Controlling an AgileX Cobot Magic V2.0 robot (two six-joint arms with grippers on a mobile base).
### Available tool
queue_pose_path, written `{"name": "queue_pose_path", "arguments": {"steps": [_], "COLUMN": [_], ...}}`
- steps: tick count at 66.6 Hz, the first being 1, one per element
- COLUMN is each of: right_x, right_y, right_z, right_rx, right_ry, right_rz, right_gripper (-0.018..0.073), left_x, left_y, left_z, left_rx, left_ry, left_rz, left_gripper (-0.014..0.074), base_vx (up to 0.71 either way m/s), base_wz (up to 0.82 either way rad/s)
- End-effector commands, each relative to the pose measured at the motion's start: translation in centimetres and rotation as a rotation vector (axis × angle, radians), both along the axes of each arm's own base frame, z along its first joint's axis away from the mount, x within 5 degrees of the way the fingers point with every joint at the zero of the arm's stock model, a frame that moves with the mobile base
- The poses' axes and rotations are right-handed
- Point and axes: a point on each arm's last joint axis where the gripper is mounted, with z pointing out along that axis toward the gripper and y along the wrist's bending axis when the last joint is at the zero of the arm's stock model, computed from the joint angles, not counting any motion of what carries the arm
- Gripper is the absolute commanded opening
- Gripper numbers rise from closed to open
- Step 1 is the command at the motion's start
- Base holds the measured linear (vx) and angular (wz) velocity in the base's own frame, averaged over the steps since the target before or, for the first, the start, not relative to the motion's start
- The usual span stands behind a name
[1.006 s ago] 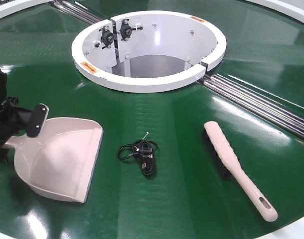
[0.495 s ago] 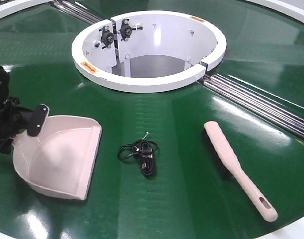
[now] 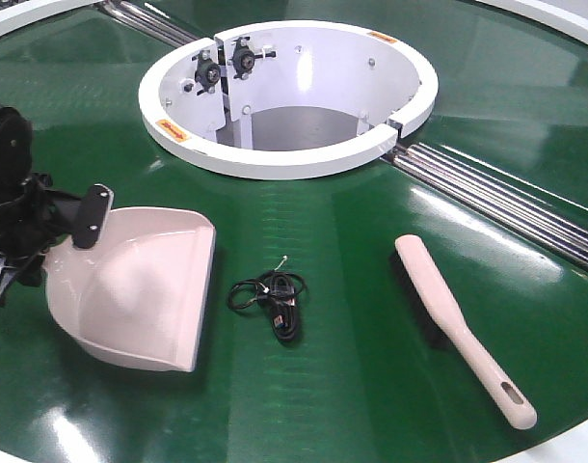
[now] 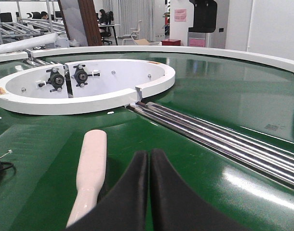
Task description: Clean and inspect green conveyor with broom and dustpan
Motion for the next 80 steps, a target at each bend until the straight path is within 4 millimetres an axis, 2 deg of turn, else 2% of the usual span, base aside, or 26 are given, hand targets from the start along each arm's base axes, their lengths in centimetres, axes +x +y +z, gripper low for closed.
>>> {"name": "queue_pose_path", "arguments": {"steps": [1, 27, 38, 50, 66, 80], "right_x": [-0.1, -0.1, -0.1, -0.1, -0.1, -0.1], "right_y": [0.0, 0.0, 0.0, 0.0, 0.0, 0.0], "right_z": [0.6, 0.6, 0.6, 0.6, 0.6, 0.6], "right_rx": [-0.013, -0.013, -0.013, -0.013, -0.013, -0.013], "right_ry": [-0.085, -0.085, -0.085, -0.085, -0.085, -0.085], "right_rz": [0.006, 0.006, 0.006, 0.006, 0.006, 0.006], "right_gripper": [-0.0008, -0.0008, -0.0008, -0.0008, -0.0008, -0.0008], "left_x": [-0.1, -0.6, -0.6, -0.8, -0.8, -0.7], "left_y": [-0.5, -2.8, -3.1, -4.4, -5.0, -5.0], "left_z": [2.7, 2.6, 1.6, 1.5, 1.3, 0.0], "left_rx": [-0.001, -0.006, 0.064, 0.082, 0.107, 0.131], "left_ry": [-0.114, -0.088, -0.059, -0.052, -0.05, 0.014], "left_rz": [0.042, 0.036, 0.1, 0.057, 0.029, 0.037], "left_gripper": [-0.0008, -0.0008, -0.0008, -0.0008, -0.0008, -0.0008], "base_vx": [0.0, 0.0, 0.0, 0.0, 0.0, 0.0], "base_wz": [0.0, 0.0, 0.0, 0.0, 0.0, 0.0]}}
